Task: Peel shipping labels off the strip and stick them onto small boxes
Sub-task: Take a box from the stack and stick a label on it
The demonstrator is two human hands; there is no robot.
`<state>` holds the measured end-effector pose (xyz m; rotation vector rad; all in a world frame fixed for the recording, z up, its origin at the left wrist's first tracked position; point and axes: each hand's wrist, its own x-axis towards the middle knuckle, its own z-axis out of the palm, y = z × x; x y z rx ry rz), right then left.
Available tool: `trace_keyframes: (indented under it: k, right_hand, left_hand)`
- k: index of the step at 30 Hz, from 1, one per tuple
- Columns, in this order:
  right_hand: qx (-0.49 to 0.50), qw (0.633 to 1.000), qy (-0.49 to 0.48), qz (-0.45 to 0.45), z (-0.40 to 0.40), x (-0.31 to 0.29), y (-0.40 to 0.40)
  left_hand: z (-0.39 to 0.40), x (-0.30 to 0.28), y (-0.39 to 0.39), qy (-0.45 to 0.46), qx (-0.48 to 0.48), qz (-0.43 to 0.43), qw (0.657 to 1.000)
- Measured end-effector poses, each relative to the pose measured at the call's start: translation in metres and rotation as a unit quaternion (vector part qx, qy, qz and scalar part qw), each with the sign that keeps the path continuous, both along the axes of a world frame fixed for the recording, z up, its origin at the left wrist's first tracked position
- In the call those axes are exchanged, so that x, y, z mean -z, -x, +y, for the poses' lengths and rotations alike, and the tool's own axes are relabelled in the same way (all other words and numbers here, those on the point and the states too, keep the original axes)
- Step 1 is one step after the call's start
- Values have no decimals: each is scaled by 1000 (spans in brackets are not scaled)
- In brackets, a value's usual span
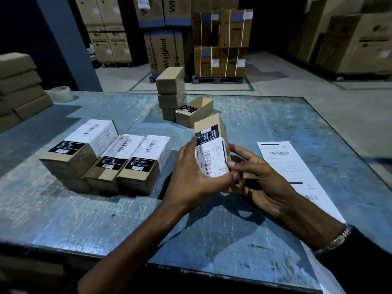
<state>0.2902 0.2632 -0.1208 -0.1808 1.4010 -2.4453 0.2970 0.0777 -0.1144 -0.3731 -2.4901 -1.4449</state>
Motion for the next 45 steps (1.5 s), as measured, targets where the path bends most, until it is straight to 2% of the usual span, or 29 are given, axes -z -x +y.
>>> trace_keyframes:
  k: [5, 11, 17, 19, 21, 23, 25, 27, 30, 32, 34, 37, 39, 43, 45]
  right_hand:
    - [8, 1000, -29, 0, -1, -1, -1]
    - [18, 999, -34, -10, 0, -7, -5]
    - [12, 997, -70, -1, 2, -6, -4]
    - [17, 995, -98, 19, 5, -5, -1]
    - [23, 992, -116, 31, 7, -7, 3]
    - [35, 992, -120, 23, 11, -7, 6]
    - [44, 987, -149, 23, 13, -8, 6]
    - [36, 983, -177, 33, 13, -7, 5]
    - [37, 989, -143, 11, 15, -10, 4]
    - [36, 997, -67, -8, 16, -15, 3]
    - [36, 997, -60, -15, 17, -21, 3]
    - [90, 985, -146, -10, 14, -16, 8]
    - [128, 967, -220, 9, 9, -11, 8]
    - [116, 923, -352, 105, 3, -3, 1]
    - [117, 915, -368, 114, 1, 2, 2]
  left_hand:
    - [0, -3, -4, 100, -25, 26, 994]
    - [-1, -3, -4, 120, -16, 21, 992]
    - [-28, -28, 8, 97, 27, 35, 994]
    - [-40, -42, 16, 146, 30, 74, 986]
    - [-51, -52, 29, 292, 70, 140, 943]
    - [-56, -61, 42, 436, 130, 204, 867]
    - [-53, -68, 50, 507, 182, 222, 813]
    - [-48, -73, 54, 513, 238, 192, 802]
    - [-46, -76, 48, 466, 256, 182, 827]
    - [-51, -78, 36, 408, 213, 197, 866]
    - [-62, -78, 24, 342, 160, 197, 905]
    - [-84, -79, 5, 222, 107, 192, 950]
    - [-104, -80, -3, 184, 46, 189, 963]
    - [-151, -86, -4, 184, -100, 140, 968]
    - [-169, -85, -1, 202, -159, 119, 959]
